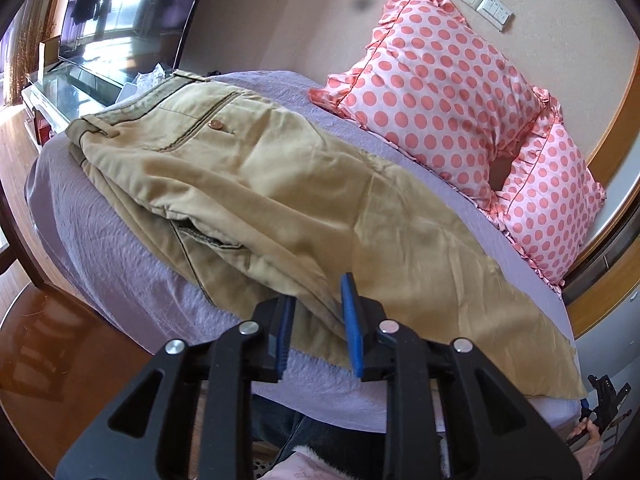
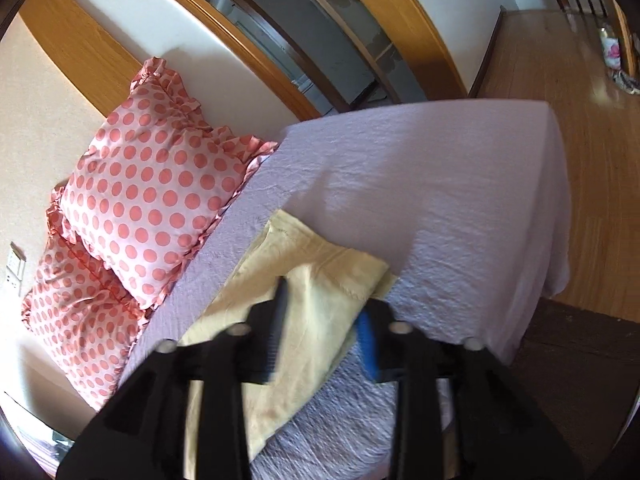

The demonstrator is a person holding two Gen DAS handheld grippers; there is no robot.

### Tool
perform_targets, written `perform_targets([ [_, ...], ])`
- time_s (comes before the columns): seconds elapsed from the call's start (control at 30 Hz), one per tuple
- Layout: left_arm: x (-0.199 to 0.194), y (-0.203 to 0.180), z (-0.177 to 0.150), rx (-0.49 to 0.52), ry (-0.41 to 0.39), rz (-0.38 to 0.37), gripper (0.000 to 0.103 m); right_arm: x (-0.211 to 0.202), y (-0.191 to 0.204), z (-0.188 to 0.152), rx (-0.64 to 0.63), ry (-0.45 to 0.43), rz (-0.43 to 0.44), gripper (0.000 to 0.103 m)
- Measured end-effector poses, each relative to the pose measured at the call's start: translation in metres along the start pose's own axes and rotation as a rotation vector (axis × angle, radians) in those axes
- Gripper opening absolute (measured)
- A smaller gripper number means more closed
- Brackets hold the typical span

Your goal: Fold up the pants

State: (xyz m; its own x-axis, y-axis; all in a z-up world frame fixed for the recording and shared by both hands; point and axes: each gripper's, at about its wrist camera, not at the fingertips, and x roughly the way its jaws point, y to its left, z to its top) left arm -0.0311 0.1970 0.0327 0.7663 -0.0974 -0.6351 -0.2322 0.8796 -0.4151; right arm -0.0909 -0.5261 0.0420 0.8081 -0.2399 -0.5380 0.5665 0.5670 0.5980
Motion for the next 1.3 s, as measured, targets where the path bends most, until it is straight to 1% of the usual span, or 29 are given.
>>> perform_targets([
  [0.03,-0.005,0.000,0.000,0.000,-0.017,-0.004,0.033,-0.002,-0.001,0.000,-0.005,-0.015,-0.006,0.063],
  [0.1,-0.014,0.001,0.002,-0.006,-0.052,-0.014,0.040,0.002,-0.005,0.000,-0.001,-0.006,-0.024,0.063],
  [0.13,-0.020,0.002,0.003,-0.012,-0.079,-0.011,0.042,0.006,-0.008,-0.002,0.004,0.010,-0.035,0.062],
  [0.17,-0.026,0.003,0.004,-0.018,-0.106,-0.009,0.045,0.010,-0.010,-0.004,0.008,0.020,-0.044,0.059],
  [0.2,-0.033,0.005,0.005,-0.025,-0.140,-0.007,0.048,0.010,-0.010,-0.007,-0.003,0.003,-0.041,0.056],
  [0.23,-0.040,0.006,0.006,-0.032,-0.177,0.000,0.049,0.009,-0.008,-0.010,-0.020,-0.006,-0.045,0.056],
  [0.3,-0.053,0.011,0.009,-0.052,-0.244,0.014,0.056,0.011,-0.004,-0.017,-0.042,-0.006,-0.006,0.056],
  [0.37,-0.058,0.014,0.012,-0.071,-0.279,0.017,0.058,0.015,0.004,-0.024,-0.073,-0.003,0.023,0.055],
  [0.43,-0.056,0.014,0.014,-0.075,-0.270,0.008,0.058,0.019,0.010,-0.031,-0.100,-0.002,0.055,0.054],
  [0.5,-0.049,0.014,0.013,-0.079,-0.248,-0.004,0.059,0.018,0.018,-0.038,-0.155,-0.032,0.027,0.053],
  [0.53,-0.046,0.014,0.012,-0.083,-0.234,-0.012,0.059,0.017,0.021,-0.041,-0.183,-0.044,0.032,0.049],
  [0.57,-0.042,0.014,0.012,-0.088,-0.222,-0.020,0.059,0.017,0.024,-0.043,-0.211,-0.039,0.078,0.026],
  [0.6,-0.038,0.014,0.011,-0.091,-0.211,-0.025,0.059,0.018,0.029,-0.046,-0.242,-0.037,0.069,0.022],
  [0.63,-0.035,0.013,0.010,-0.093,-0.201,-0.029,0.059,0.020,0.036,-0.049,-0.290,-0.040,0.020,0.022],
  [0.67,-0.032,0.014,0.010,-0.095,-0.191,-0.036,0.059,0.026,0.039,-0.051,-0.309,-0.021,-0.017,0.022],
  [0.77,-0.028,0.014,0.010,-0.090,-0.180,-0.048,0.059,0.029,0.033,-0.043,-0.213,0.002,0.008,0.023],
  [0.8,-0.027,0.015,0.009,-0.088,-0.179,-0.052,0.059,0.031,0.033,-0.042,-0.203,0.004,0.010,0.022],
  [0.83,-0.026,0.016,0.010,-0.088,-0.177,-0.056,0.059,0.033,0.034,-0.042,-0.208,0.009,0.018,0.020],
  [0.87,-0.025,0.018,0.010,-0.088,-0.175,-0.058,0.059,0.036,0.036,-0.041,-0.215,0.025,0.038,0.007],
  [0.9,-0.024,0.019,0.011,-0.090,-0.172,-0.059,0.059,0.038,0.041,-0.041,-0.219,0.041,0.072,0.003],
  [0.97,-0.022,0.023,0.012,-0.102,-0.171,-0.058,0.059,0.033,0.061,-0.040,-0.242,0.035,0.140,0.003],
  [1.03,-0.020,0.027,0.012,-0.121,-0.170,-0.058,0.059,0.022,0.100,-0.044,-0.292,0.026,0.241,0.003],
  [1.1,-0.020,0.031,0.012,-0.135,-0.171,-0.057,0.059,0.010,0.153,-0.060,-0.365,0.050,0.393,0.003],
  [1.17,-0.021,0.035,0.011,-0.148,-0.175,-0.047,0.060,0.001,0.208,-0.090,-0.469,0.111,0.535,0.003],
  [1.2,-0.022,0.038,0.011,-0.156,-0.178,-0.045,0.061,-0.003,0.239,-0.115,-0.533,0.160,0.614,0.003],
  [1.23,-0.023,0.040,0.011,-0.164,-0.183,-0.042,0.061,-0.005,0.263,-0.137,-0.582,0.207,0.675,0.003],
  [1.3,-0.026,0.047,0.012,-0.186,-0.194,-0.032,0.065,-0.009,0.308,-0.193,-0.684,0.329,0.801,0.003],
])
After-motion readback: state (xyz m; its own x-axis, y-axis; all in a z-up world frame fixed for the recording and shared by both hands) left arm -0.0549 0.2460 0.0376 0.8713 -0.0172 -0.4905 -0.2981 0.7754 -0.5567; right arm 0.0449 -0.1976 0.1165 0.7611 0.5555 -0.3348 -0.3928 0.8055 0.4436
